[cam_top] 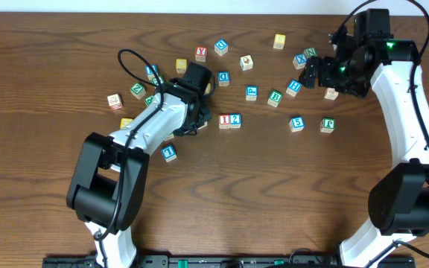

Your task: Spell out AI2

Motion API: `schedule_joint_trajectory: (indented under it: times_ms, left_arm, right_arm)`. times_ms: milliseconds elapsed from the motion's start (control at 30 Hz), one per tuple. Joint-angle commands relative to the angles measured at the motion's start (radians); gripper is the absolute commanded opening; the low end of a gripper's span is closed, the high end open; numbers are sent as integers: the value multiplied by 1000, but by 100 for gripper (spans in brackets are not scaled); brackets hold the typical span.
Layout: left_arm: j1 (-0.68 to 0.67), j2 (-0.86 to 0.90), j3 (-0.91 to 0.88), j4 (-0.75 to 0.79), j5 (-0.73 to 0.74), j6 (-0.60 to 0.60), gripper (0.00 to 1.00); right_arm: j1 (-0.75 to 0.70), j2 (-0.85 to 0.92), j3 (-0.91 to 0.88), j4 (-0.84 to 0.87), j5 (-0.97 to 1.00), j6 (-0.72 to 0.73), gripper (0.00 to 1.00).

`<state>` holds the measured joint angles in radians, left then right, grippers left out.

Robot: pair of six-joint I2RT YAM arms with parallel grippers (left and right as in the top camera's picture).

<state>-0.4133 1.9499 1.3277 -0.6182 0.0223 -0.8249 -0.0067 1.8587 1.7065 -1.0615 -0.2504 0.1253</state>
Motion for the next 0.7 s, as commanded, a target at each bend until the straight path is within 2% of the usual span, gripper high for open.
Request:
schedule_joint_trajectory:
  times_ms: [0,367,667]
  left_arm:
    - [2,44,-3,5,-16,19,7]
    - [2,70,-3,80,-16,84,7]
    - [4,70,-3,160,-16,250,7]
  right_arm:
    - [8,-19,12,-2,-3,-7,99]
    - [8,-19,12,-2,-3,-7,99]
    - [8,-19,12,-2,-3,-7,99]
